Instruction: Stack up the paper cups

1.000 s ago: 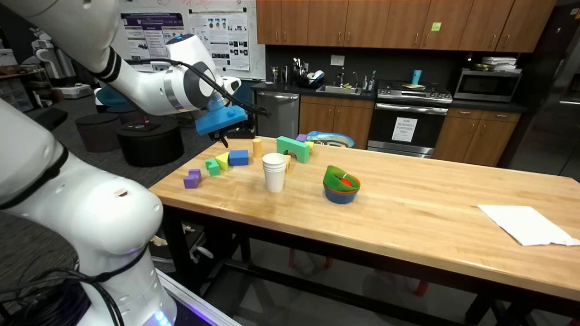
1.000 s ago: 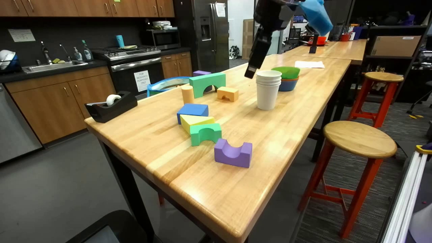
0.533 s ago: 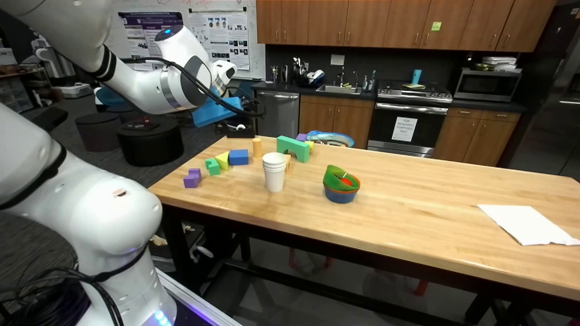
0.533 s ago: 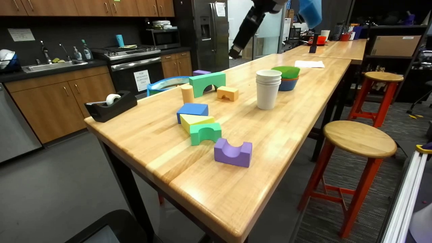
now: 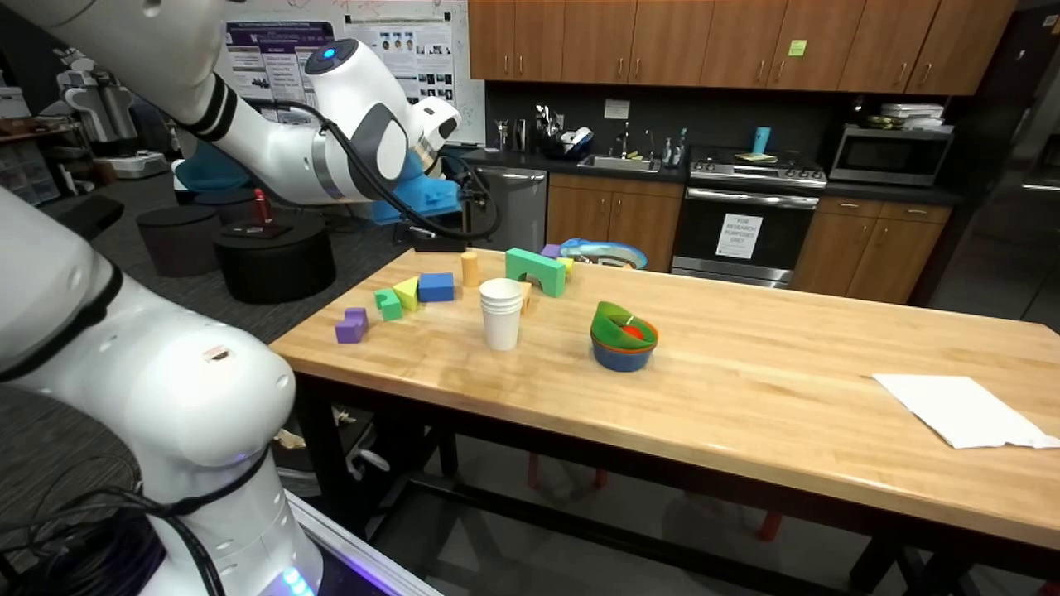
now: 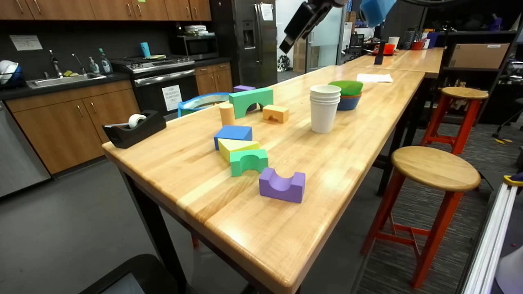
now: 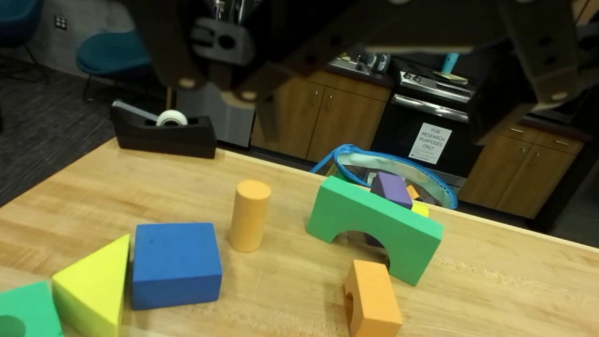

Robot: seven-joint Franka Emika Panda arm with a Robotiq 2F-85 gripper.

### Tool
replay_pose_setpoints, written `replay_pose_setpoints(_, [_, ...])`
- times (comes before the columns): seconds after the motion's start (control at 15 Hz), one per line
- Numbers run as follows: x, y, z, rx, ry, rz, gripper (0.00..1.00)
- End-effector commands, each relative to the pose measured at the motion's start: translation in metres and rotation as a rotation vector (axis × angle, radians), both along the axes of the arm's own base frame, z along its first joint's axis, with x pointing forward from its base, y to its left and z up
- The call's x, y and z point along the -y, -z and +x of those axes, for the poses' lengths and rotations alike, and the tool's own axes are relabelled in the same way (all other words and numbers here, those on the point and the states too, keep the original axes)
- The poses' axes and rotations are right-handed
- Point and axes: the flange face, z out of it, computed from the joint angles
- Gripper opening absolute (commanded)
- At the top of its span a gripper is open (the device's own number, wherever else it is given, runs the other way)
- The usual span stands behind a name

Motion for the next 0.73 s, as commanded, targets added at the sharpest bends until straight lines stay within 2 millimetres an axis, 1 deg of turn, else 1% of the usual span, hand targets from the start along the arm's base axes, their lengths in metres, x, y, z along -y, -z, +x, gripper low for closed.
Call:
replay_pose_setpoints(0.0, [0.0142,-0.0018,0.003,0.027,0.024,0.059,1.0])
replay_pose_setpoints(0.13, [0.0145,-0.0014,0.0037,0.028,-0.009,0.089,1.0])
replay_pose_setpoints(0.2, [0.0143,-0.0036,0.0015,0.017,0.023,0.064,1.0])
replay_pose_setpoints(0.67, [0.0147,-0.0029,0.002,0.017,0.004,0.087,1.0])
